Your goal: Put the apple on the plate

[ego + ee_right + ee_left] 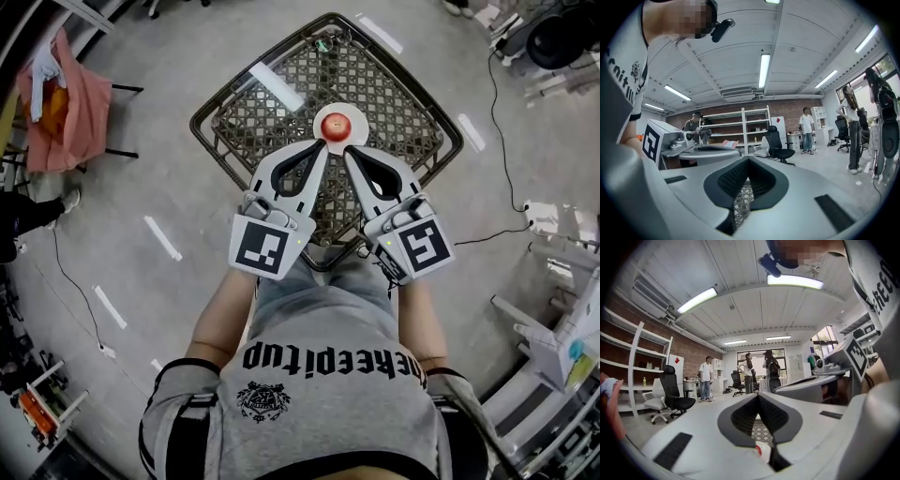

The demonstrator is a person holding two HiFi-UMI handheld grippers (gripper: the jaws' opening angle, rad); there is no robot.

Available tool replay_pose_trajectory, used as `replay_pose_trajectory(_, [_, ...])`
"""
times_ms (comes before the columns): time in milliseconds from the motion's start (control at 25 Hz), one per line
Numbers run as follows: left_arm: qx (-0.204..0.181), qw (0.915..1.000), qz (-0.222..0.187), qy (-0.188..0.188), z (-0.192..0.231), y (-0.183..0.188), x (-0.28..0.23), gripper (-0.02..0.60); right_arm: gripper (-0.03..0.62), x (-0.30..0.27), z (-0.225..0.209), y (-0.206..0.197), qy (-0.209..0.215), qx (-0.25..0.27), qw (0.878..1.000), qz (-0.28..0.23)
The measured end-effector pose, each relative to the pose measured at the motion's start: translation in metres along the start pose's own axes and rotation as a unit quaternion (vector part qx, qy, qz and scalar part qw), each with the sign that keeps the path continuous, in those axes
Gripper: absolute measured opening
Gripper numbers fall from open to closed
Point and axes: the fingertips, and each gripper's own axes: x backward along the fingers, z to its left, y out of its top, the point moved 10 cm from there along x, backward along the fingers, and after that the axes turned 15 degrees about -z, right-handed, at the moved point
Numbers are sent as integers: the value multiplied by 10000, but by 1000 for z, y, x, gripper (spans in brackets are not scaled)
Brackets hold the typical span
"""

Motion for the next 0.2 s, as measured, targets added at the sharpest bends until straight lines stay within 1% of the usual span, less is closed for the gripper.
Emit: replay_pose_trajectory(200, [-27,10000,-1,71,-9,-11,9,17,11,11,3,-12,57,-4,10000,6])
